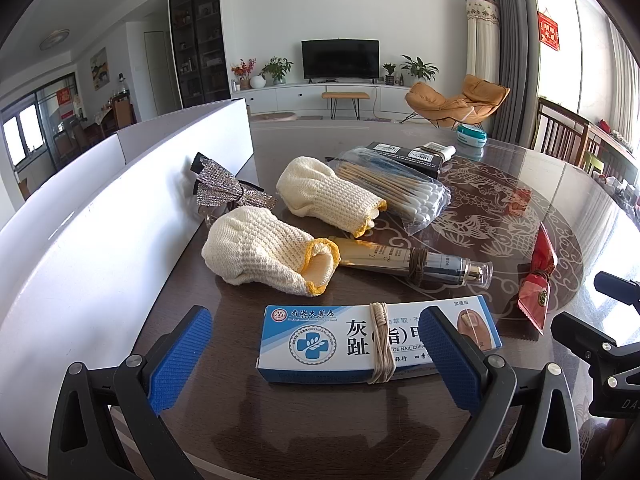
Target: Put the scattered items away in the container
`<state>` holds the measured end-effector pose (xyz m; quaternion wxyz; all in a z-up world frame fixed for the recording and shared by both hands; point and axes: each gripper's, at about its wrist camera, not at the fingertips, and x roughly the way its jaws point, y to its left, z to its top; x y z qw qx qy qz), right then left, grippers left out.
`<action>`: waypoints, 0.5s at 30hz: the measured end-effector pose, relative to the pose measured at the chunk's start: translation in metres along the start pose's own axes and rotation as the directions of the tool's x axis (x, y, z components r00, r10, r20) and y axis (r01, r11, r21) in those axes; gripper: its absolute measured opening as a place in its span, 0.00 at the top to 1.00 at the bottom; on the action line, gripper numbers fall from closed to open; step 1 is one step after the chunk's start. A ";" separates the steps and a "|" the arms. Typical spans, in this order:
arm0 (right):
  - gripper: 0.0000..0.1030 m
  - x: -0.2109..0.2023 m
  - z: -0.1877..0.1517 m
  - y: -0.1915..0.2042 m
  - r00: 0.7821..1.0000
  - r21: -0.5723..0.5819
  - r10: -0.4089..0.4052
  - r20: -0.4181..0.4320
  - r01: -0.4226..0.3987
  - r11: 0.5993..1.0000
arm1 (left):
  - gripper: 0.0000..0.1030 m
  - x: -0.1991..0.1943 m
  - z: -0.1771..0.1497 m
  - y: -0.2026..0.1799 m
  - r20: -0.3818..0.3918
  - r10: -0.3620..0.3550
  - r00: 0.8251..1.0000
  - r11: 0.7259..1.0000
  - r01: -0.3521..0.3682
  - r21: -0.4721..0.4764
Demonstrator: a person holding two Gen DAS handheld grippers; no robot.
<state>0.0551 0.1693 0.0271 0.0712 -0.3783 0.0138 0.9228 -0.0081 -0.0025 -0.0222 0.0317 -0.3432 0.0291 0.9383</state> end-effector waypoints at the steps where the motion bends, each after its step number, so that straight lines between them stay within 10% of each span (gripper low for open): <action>1: 0.03 0.000 0.000 0.000 1.000 -0.001 -0.001 -0.001 0.001 1.000 | 0.00 0.000 0.000 0.000 0.000 -0.001 1.000 1.000 0.001 0.001; 15: 0.03 0.000 0.000 0.000 1.000 0.001 -0.002 -0.004 0.002 1.000 | 0.00 0.000 0.000 0.000 0.000 -0.009 1.000 1.000 0.009 0.005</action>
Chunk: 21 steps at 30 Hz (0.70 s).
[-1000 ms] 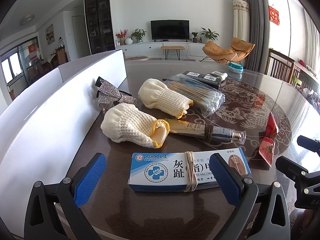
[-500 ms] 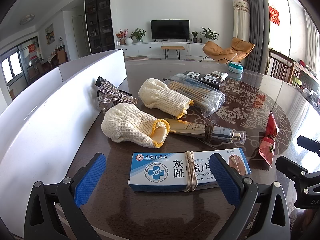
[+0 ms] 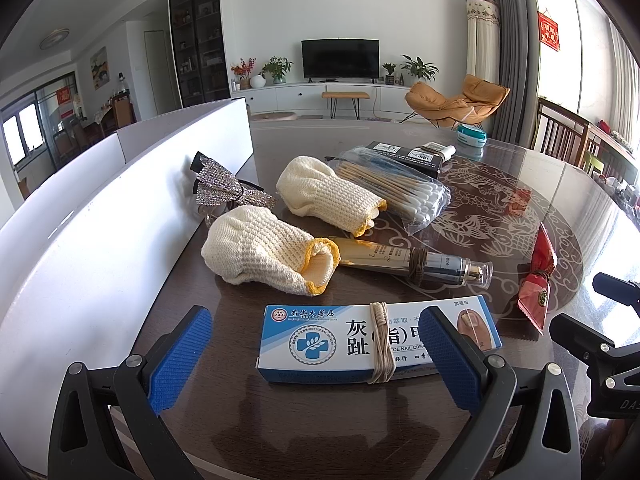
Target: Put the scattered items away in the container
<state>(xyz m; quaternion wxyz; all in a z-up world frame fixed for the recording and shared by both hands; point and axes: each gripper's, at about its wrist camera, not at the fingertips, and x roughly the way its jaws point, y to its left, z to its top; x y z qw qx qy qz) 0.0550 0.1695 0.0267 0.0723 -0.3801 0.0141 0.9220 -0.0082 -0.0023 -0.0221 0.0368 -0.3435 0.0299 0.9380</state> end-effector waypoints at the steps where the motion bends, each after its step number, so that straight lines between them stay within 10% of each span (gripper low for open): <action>1: 0.03 0.000 0.000 0.000 1.000 0.000 0.000 -0.001 0.000 1.000 | 0.00 0.000 0.000 0.000 0.000 0.000 1.000 1.000 0.000 0.000; 21: 0.03 0.001 -0.001 -0.004 1.000 0.005 -0.007 -0.021 0.007 1.000 | 0.00 0.023 -0.001 0.007 -0.133 -0.130 0.983 0.991 0.125 -0.047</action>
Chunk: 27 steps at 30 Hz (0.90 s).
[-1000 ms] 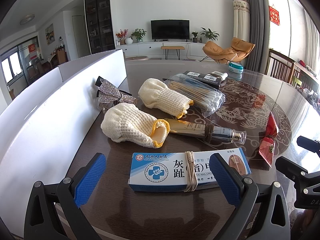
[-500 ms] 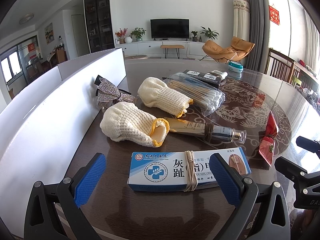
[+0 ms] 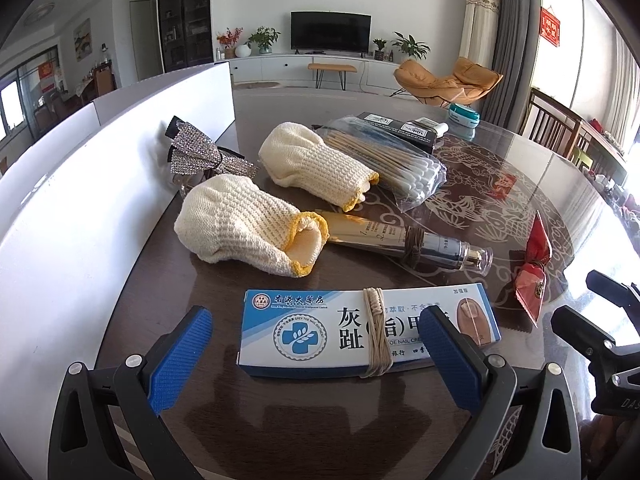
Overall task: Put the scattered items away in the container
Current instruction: 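Move the left tool toward the blue-white boxed tube while the right tool approaches the red tube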
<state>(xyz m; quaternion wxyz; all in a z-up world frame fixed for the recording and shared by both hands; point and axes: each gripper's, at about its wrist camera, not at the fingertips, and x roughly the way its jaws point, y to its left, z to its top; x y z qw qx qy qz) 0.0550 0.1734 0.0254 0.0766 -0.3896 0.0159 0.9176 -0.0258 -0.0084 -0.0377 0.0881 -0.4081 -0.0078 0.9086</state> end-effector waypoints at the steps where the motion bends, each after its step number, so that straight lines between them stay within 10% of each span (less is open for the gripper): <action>1: 0.03 0.000 0.000 0.000 1.000 -0.002 -0.002 -0.004 0.002 1.000 | 0.00 0.002 0.002 0.003 -0.015 -0.024 1.000 1.000 0.023 -0.011; 8: 0.03 -0.001 0.001 -0.004 1.000 0.006 0.003 -0.015 -0.003 1.000 | 0.00 0.032 0.030 0.019 -0.096 -0.128 0.987 0.991 0.123 -0.057; 14: 0.03 -0.002 0.001 -0.006 1.000 0.025 0.021 -0.010 -0.020 0.999 | 0.00 0.071 0.060 0.002 -0.141 0.004 0.990 0.996 0.009 0.094; 27: 0.03 -0.006 -0.001 -0.005 0.999 0.051 0.037 -0.021 -0.036 0.998 | 0.00 0.090 0.085 -0.042 -0.143 -0.066 0.987 0.977 0.093 0.190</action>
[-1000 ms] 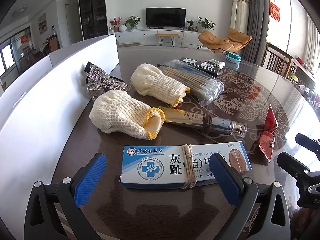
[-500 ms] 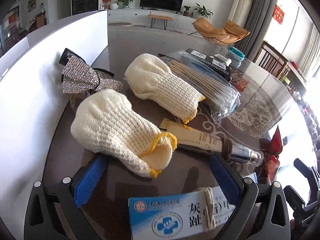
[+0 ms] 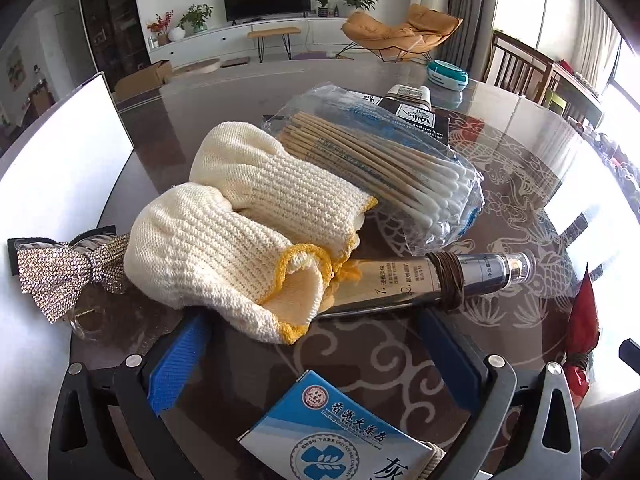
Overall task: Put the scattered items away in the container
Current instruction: 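Move the left tool toward the blue-white boxed tube while the right tool approaches the red tube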
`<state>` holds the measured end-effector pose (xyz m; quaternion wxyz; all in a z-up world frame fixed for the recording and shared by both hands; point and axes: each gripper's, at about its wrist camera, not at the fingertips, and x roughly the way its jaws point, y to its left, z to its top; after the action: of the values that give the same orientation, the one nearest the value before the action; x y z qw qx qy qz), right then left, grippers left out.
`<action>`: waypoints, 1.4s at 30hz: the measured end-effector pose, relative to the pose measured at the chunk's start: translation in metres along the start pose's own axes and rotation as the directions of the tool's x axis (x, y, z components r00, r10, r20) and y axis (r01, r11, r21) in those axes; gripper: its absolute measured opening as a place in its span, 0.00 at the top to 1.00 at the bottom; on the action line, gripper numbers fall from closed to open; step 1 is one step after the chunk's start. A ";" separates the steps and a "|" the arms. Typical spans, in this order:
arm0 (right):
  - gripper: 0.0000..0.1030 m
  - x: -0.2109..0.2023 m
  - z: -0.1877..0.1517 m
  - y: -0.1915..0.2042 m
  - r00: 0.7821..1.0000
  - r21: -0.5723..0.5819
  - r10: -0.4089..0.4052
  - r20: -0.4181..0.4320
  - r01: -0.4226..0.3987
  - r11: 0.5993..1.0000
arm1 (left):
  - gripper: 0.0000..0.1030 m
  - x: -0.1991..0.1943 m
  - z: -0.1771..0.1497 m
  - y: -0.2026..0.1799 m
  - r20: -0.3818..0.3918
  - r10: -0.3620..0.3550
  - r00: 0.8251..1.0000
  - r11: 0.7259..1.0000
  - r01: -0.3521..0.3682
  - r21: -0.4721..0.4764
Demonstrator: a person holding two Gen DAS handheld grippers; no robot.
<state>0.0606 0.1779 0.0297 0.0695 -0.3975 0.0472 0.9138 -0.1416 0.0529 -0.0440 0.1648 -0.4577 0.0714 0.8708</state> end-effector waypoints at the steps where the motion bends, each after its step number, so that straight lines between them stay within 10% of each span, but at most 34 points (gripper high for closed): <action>1: 0.03 -0.001 0.000 -0.001 1.000 0.004 0.001 0.002 -0.001 1.000 | 0.00 -0.007 -0.005 0.000 0.009 -0.010 1.000 1.000 0.010 -0.008; 14: 0.03 -0.003 -0.001 -0.005 1.000 0.043 0.019 0.009 -0.019 0.999 | 0.00 -0.058 -0.070 0.013 -0.027 0.073 0.997 0.991 -0.076 -0.107; 25: 0.03 0.001 0.001 -0.006 1.000 0.051 0.003 0.001 -0.004 0.999 | 0.00 -0.095 -0.115 0.006 -0.027 -0.030 0.999 0.956 0.021 -0.294; 42: 0.02 0.047 0.022 0.003 0.990 0.050 -0.005 -0.142 0.012 0.999 | 0.00 -0.090 -0.121 0.026 -0.068 -0.008 0.998 0.923 -0.019 -0.385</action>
<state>0.0124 0.1826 0.0099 0.0799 -0.4598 0.0736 0.8814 -0.0097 -0.0242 -0.0404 0.0665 -0.5106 -0.0942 0.8521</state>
